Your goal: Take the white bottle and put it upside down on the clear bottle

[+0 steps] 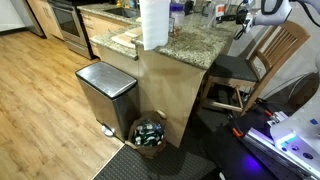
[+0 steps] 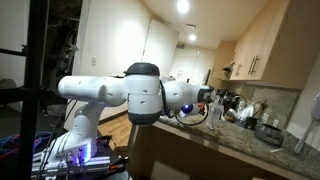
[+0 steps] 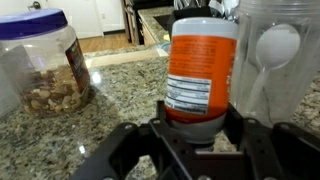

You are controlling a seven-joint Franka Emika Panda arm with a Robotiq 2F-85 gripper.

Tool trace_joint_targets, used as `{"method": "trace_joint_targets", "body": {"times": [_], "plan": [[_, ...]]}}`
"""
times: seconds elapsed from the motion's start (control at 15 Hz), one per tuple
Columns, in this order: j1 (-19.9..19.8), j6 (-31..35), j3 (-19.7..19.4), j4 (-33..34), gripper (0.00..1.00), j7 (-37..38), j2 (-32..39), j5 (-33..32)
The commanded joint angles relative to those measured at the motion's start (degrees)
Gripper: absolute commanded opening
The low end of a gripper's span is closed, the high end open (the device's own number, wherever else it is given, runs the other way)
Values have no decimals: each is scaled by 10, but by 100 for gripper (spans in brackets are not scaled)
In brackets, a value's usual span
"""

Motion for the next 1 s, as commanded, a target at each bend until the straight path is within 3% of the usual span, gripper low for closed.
{"method": "trace_joint_targets", "body": {"times": [0.0,0.33,0.6,0.67,0.87,0.93], "plan": [[13,50,-4,7,25,10,51,2],[13,37,-2,-5,25,-28,45,-17],[24,67,-3,-1,25,-41,54,-4],[21,50,-4,0,50,-30,42,-11],[24,52,-4,0,50,-34,42,-11],[24,52,-4,0,25,-34,42,-11]]}}
